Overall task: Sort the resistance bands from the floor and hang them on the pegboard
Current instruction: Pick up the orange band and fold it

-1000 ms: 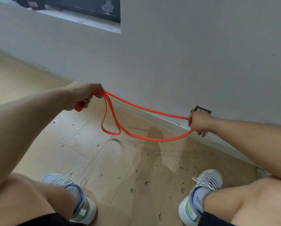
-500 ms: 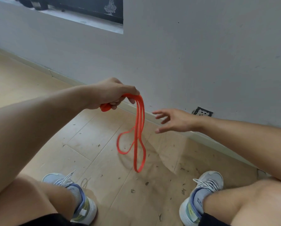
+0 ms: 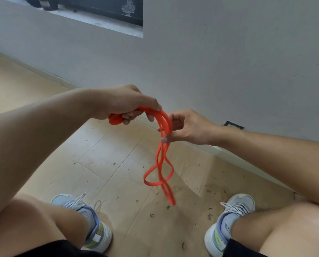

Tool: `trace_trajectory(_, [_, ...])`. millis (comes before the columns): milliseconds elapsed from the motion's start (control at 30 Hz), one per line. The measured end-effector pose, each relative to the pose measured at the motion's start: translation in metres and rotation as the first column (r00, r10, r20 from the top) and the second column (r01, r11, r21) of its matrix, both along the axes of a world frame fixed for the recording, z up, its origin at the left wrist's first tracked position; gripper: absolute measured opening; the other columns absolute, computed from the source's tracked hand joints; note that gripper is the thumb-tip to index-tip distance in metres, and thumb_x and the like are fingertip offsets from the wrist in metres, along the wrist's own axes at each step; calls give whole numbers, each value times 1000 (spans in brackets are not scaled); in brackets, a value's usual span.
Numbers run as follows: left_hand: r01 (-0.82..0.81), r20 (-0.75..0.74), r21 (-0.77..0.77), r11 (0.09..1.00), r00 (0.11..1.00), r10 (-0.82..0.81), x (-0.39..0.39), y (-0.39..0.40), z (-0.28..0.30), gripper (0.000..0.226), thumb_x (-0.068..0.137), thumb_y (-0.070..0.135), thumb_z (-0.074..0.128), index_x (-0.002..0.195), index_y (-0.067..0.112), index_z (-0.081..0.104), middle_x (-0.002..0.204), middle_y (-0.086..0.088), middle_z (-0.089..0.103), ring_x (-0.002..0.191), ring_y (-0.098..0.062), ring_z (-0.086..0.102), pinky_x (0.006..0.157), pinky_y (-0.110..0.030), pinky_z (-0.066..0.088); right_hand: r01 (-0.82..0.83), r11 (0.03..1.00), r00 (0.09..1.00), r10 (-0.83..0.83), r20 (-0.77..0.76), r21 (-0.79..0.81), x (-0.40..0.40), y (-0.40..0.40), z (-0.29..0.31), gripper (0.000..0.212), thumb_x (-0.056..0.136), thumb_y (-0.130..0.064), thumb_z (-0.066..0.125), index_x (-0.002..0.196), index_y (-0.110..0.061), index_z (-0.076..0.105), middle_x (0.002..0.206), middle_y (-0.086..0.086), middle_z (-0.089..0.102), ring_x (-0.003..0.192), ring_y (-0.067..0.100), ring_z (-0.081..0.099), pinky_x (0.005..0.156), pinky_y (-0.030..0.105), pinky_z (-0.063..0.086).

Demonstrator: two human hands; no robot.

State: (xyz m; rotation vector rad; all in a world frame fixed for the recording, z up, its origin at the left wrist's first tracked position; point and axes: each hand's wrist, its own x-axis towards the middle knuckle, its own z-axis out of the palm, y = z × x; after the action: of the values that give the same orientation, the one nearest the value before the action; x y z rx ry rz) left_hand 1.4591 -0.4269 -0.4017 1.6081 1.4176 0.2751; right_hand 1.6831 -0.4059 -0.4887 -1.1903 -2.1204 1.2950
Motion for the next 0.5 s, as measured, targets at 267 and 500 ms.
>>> trace_trajectory(267, [-21,-59,2,1000,998,21,11,-5,2,33,90,39,68,76,10,76,52,0,36,44,-11,34,49,-26,35,32,997,993,-39,112,63,1,-2,-3,37,72,-40,90,101,-24,72,102,2,78,99,18,74,96,46,59])
trace_trajectory(500, [-49,-117,39,998,992,54,23,-4,2,34,89,41,70,75,10,76,49,3,39,44,-11,35,50,-27,36,39,998,992,-45,122,56,-5,-3,-6,41,74,-34,91,109,-22,73,104,-1,76,103,17,72,98,43,58])
